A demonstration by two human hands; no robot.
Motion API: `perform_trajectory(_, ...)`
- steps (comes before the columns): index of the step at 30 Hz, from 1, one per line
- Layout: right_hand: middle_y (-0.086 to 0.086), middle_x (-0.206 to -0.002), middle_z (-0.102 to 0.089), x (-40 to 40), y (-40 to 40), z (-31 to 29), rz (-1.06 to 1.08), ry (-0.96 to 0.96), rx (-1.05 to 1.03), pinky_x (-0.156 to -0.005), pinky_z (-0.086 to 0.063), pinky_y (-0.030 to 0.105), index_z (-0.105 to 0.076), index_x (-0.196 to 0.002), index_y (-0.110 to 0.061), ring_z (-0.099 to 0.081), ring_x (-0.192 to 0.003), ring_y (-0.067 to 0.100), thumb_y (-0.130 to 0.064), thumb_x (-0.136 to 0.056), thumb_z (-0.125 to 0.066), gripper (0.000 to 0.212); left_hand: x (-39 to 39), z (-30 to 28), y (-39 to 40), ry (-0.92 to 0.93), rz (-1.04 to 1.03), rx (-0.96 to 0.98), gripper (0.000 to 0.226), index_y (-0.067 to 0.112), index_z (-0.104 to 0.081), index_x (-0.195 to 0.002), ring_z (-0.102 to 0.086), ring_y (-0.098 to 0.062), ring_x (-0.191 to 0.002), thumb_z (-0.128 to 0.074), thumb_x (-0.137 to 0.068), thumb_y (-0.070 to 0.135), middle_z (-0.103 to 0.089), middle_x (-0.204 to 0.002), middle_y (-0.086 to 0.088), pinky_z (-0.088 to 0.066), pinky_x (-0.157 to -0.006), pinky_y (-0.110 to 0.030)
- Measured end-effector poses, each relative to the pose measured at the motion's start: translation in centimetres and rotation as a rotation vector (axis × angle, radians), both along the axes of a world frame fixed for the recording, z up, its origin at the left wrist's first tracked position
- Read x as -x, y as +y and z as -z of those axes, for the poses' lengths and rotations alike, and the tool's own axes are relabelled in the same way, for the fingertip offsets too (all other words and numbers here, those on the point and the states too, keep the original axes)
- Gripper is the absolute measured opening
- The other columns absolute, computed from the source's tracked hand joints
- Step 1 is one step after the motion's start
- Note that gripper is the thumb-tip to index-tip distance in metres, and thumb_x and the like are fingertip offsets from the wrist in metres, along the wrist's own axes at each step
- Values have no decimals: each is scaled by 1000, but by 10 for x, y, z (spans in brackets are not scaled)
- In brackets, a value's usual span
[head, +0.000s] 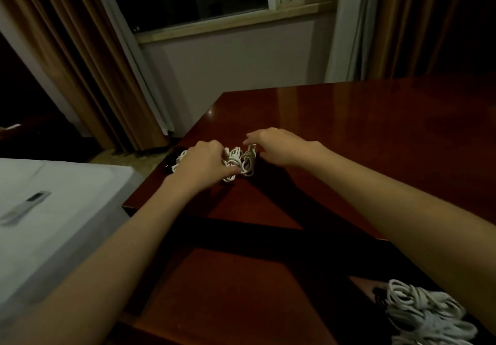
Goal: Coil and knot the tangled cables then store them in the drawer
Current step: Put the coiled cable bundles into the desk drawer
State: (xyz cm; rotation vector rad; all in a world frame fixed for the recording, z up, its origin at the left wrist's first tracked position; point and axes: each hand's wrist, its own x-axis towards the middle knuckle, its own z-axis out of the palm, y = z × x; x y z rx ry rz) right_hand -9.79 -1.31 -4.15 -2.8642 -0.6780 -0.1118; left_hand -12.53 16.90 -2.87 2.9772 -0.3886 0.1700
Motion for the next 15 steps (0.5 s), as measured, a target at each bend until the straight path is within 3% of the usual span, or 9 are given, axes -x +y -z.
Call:
perform_trajectory(3,5,-143,-49,-6,4,6,5,24,18,-104,-42,38,-49,-139,-18,-46,-132,24,-1,-93,-50,48,-6,6,-4,-7,-24,-47,44,10,-68,-101,-65,-27,-92,-74,-79,48,-70,-96,-8,-54,-81,-42)
perform_trajectory(7,4,-124,-60,-2,-2,2,5,-29,-27,-89,-49,33,-65,-122,-17,-56,-114,22,-14,-94,-58,29,-7,8,-5,10,-14,-56,34,11,-69,-100,-66,-26,-92,-77,-79,36,-71,-97,-8,-53,-77,-37)
perform_trajectory(12,2,-118,-58,11,-13,-3,-46,-35,11,-87,-51,38,-71,-108,-15,-56,-109,19,-29,-89,-66,24,-5,1,5,131,66,47,26,19,-69,-104,-66,-16,-95,-76,-79,18,-70,-101,0,-53,-78,-29)
perform_trajectory(15,1,-117,-64,19,-16,-5,-62,11,4,-87,-51,34,-71,-110,-18,-59,-106,18,-32,-89,-67,26,-5,-3,3,223,104,190,18,21,-69,-102,-63,-6,-83,-70,-84,21,-68,-100,4,-46,-66,-16)
